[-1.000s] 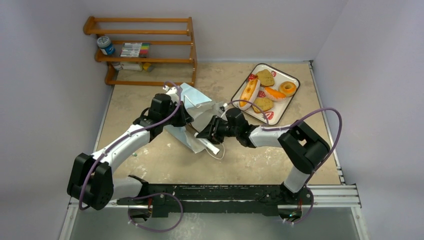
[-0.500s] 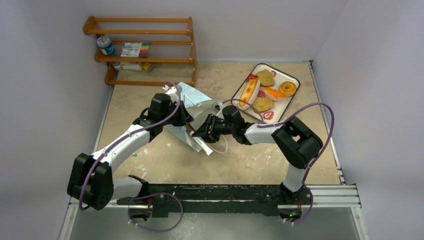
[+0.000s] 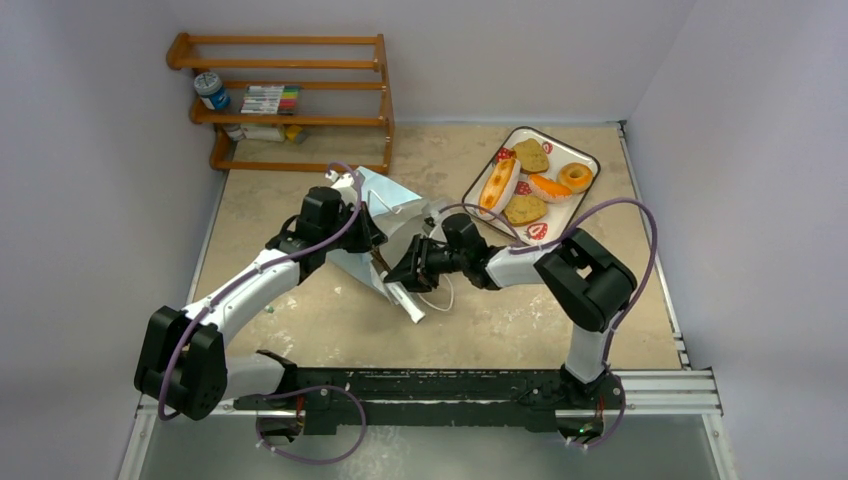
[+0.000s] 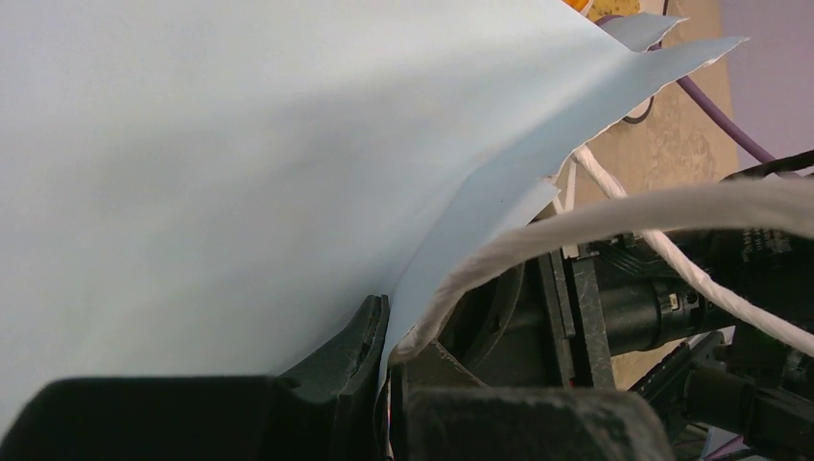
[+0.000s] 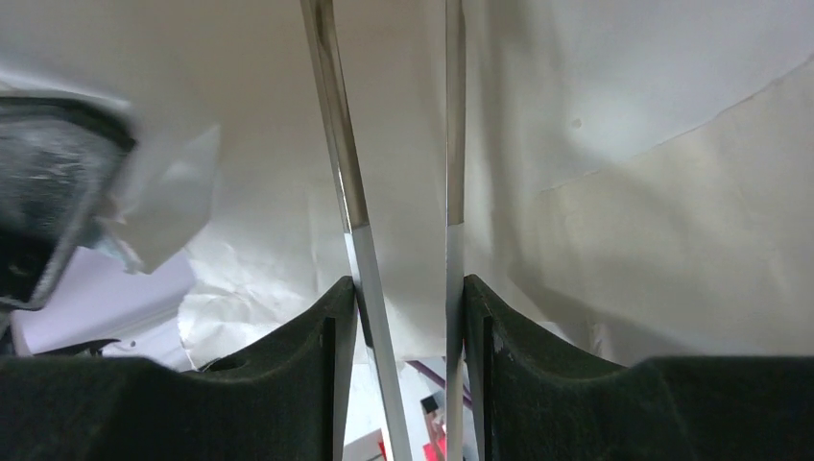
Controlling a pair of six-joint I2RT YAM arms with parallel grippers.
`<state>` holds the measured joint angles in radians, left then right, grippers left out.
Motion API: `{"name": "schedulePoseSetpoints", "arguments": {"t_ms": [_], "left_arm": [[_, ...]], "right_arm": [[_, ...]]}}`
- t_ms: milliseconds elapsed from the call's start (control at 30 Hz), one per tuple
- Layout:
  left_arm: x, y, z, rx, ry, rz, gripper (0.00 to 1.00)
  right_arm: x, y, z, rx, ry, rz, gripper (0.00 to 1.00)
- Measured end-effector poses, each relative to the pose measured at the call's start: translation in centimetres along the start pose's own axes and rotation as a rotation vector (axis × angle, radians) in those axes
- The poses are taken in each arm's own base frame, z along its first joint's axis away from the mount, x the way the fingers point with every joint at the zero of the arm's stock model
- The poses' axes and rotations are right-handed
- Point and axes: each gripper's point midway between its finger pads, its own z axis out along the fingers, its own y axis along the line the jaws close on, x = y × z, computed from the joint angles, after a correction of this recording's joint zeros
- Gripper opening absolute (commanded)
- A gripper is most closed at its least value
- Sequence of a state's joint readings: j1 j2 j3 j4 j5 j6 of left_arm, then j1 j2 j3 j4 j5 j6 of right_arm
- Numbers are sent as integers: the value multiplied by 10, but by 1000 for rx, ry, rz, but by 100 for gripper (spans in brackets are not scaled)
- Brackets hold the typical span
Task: Take the fake bread out of the paper bag
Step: Take out the fake bread from the paper bag.
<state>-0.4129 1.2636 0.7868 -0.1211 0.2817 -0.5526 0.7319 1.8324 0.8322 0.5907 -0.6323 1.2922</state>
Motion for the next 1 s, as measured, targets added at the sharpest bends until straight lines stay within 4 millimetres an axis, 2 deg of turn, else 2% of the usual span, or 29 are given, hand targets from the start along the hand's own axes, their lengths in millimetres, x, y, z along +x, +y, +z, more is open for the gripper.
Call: {"name": "schedulePoseSetpoints", "arguments": {"t_ms": [100,233,600,700,767,833,867,1000], "left_arm": [[1,0,0,1,3,6,0],[1,0,0,4,7,14,0],[3,9,-1,-25,13,35,0],[2,13,-2,-39,9,43,0],[1,15,-2,-48,6,50,0],[1,16,-2,-52,6,50,0],[1,16,-2,-52,3,51,0],[1,15,-8,-47,-13,53,0]], "right_arm": [[3,-6,1,8,23,1,45],[4,-3,4,1,44,-5,45],[-15,1,31,-18,82,-7,42],[-21,3,39,-27,95,-8,32],[-22,3,42,-36,110,-10,20],[-21,4,42,-46,118,-12,3],[-21,6,41,-53,121,-14,1],[-17,8,37,-76,122,-27,0]]}}
